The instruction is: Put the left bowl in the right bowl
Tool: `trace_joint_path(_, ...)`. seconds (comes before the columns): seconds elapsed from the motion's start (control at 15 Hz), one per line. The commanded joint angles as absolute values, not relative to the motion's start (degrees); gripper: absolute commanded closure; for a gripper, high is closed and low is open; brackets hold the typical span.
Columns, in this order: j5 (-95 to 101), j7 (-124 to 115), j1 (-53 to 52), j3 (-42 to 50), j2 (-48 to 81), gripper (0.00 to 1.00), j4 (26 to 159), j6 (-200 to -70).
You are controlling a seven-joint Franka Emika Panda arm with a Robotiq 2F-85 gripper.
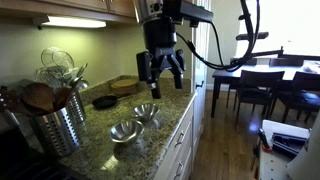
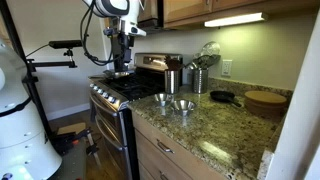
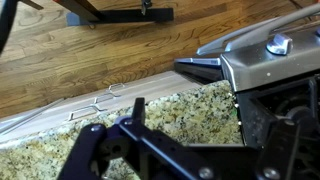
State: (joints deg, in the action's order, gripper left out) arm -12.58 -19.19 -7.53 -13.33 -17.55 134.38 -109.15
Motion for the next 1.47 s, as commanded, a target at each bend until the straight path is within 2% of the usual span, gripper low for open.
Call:
trace_joint_path(0.0,-12.4,-19.3,-8.0,-12.9,-17.5,0.0,134.3,-109.1)
trace_joint_path(0.53,-11.9,-18.5,-7.7,-12.8,-15.0,0.0,133.5,-110.8)
trace_joint_path(1.07,-5.3,-18.4,-8.4,-12.9,2.3,0.0,125.7,-123.6)
trace_joint_path(1.4,-1.9,-18.0,-11.1,-12.6,13.4,0.0,118.3,-127.0)
